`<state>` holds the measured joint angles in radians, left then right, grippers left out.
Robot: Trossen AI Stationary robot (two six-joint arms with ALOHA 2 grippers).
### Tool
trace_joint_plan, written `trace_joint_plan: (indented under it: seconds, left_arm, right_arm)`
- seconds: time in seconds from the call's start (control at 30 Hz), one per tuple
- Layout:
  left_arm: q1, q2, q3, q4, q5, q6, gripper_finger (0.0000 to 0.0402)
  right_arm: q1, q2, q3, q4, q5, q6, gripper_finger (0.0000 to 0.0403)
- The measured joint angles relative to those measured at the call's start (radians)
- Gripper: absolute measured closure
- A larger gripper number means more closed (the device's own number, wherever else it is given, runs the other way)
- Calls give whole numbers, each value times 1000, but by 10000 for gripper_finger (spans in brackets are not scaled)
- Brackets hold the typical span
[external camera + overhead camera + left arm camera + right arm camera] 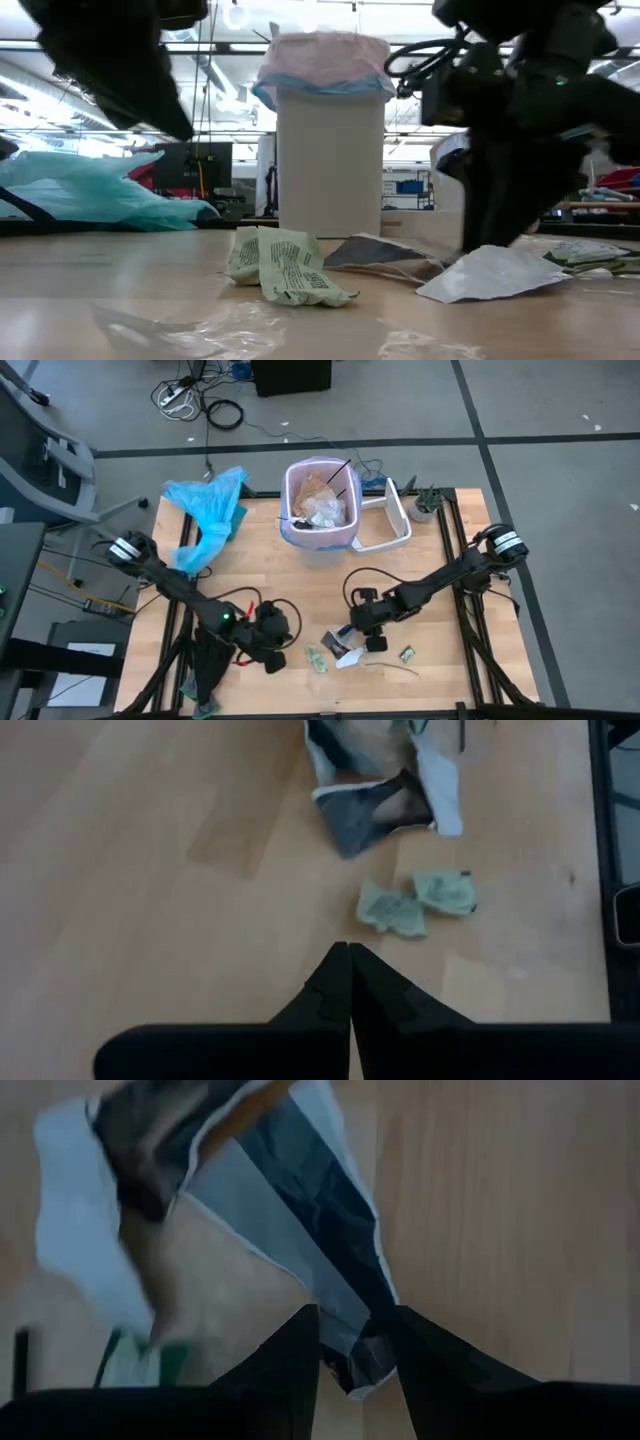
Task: Place trash/remove bag and relplace
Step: Put the black paper into the trash bin
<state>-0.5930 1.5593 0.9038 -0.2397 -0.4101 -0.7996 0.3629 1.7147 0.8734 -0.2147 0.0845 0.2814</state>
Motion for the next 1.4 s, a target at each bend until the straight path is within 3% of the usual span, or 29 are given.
trace_joint_plan:
  seconds: [0.2,0.4,0.53,0.73,0.93,1.23,1.4]
  left_arm:
    - [-20,-43,-46,-2,1,-19,396]
    - [-25,-58,-71,10,32,9,396]
    - [-25,-75,-82,-34,37,25,396]
    - [-27,-139,-149,-9,32,82,396]
    - [-29,-234,-259,123,14,60,396]
    - [-42,-258,-271,146,14,8,396]
    - [-42,-258,-271,147,14,10,396]
  right_arm:
    - [-27,83,15,58,-34,-16,290]
    - [-27,122,16,111,-60,72,390]
    - [-26,109,27,87,-64,147,400]
    - [-24,46,147,-169,-5,134,402]
    - [-19,34,302,-443,24,93,403]
    - [-18,34,363,-459,52,15,397]
    - [-18,35,363,-457,22,-68,356]
